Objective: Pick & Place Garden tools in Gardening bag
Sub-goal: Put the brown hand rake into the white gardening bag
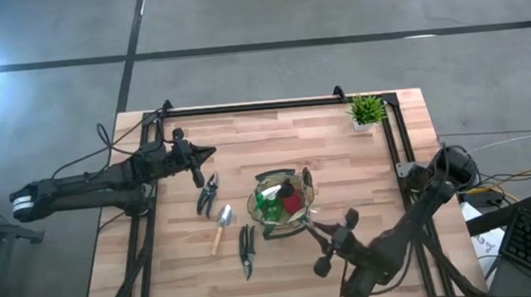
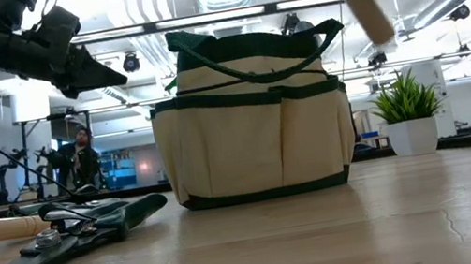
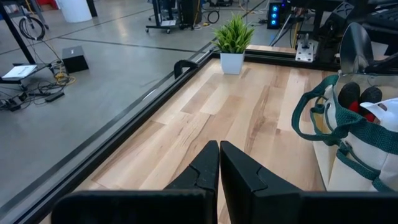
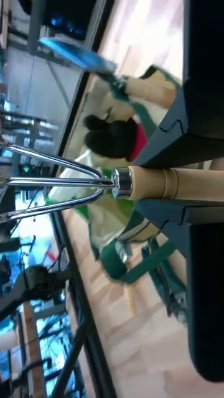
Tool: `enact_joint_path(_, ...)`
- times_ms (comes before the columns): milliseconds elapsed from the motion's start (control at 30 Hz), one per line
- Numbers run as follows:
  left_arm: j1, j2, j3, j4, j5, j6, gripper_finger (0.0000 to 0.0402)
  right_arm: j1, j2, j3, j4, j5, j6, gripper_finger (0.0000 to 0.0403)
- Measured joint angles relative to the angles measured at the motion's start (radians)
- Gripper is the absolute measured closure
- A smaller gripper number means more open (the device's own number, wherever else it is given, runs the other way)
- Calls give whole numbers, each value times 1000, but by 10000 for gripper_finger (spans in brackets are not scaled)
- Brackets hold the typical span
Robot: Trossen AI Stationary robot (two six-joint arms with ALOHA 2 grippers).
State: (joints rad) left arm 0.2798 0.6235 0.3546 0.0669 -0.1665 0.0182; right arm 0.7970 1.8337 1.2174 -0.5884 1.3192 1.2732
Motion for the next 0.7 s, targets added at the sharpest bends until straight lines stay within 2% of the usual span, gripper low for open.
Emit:
enact_joint_path(133, 0, 0, 0, 0, 0, 0, 382, -8, 27, -10, 1, 10, 10, 353)
enact_joint_path(333, 0, 0, 0, -3, 0, 0, 382, -29, 52, -48, 1, 115, 53, 353)
enact_joint_path(467, 0, 0, 0, -3, 0, 0, 382, -57, 52, -82, 12, 121, 119, 353)
enact_joint_path(700, 0, 0, 0, -3, 0, 0, 382, -83, 52, -101, 139, 176, 32, 353)
